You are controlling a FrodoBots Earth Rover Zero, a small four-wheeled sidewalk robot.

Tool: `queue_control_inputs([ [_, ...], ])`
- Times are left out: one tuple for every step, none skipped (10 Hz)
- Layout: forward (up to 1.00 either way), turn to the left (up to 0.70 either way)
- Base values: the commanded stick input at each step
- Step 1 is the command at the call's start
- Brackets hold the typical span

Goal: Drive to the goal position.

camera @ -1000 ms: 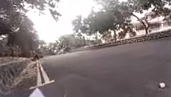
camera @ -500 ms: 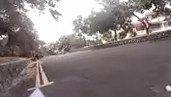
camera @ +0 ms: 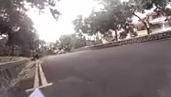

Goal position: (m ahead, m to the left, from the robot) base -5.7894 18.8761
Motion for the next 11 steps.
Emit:
queue_control_inputs([
  [0.2,0.6],
  [0.2,0.8],
  [0.2,0.8],
  [0.2,0.8],
  [0.2,0.0],
  [0.2,0.0],
  [0.2,0.0],
  [0.2,0.0],
  [0.2,0.0],
  [0.2,0.0],
  [0.2,0.0],
])
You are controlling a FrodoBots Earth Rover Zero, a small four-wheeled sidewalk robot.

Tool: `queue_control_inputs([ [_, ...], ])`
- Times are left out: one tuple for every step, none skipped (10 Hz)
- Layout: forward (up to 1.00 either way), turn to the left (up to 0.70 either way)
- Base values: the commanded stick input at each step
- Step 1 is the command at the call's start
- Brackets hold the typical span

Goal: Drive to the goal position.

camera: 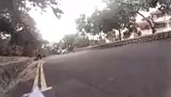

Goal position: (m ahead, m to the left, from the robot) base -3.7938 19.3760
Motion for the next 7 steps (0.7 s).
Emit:
queue_control_inputs([
  [0.2,0.0],
  [0.2,0.0],
  [0.2,0.0],
  [0.2,0.0],
  [0.2,0.0],
  [0.2,0.0],
  [0.2,0.0],
])
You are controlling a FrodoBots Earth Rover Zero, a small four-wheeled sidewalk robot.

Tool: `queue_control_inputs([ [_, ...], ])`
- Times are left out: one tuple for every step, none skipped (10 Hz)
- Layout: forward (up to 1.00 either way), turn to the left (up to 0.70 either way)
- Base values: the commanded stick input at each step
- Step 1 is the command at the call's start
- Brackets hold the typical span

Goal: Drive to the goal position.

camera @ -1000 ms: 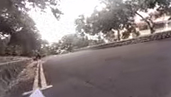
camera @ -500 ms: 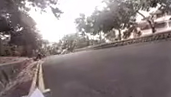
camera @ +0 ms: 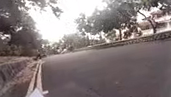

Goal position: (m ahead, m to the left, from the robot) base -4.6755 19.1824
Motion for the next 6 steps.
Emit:
queue_control_inputs([
  [0.2,0.0],
  [0.2,0.0],
  [0.2,0.0],
  [0.2,0.0],
  [0.2,0.0],
  [0.2,0.0],
])
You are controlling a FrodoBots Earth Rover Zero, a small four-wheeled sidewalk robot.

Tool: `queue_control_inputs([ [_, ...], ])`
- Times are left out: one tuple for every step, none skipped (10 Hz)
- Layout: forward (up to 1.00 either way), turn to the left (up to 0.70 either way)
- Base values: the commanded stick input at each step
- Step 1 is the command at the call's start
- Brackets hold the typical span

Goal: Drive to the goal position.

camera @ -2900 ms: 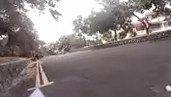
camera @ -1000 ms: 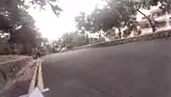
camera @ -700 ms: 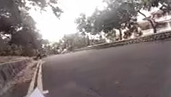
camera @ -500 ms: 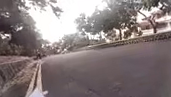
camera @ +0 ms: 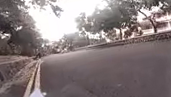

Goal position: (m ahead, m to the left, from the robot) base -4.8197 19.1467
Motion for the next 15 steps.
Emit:
queue_control_inputs([
  [0.2,0.0],
  [0.2,0.0],
  [0.2,0.0],
  [0.2,0.0],
  [0.2,0.0],
  [0.2,0.0],
  [0.2,0.0],
  [0.2,0.0],
  [0.2,0.0],
  [0.2,0.0],
  [0.2,0.0],
  [0.2,0.0],
  [0.2,0.0],
  [0.2,0.0],
  [0.2,0.0],
])
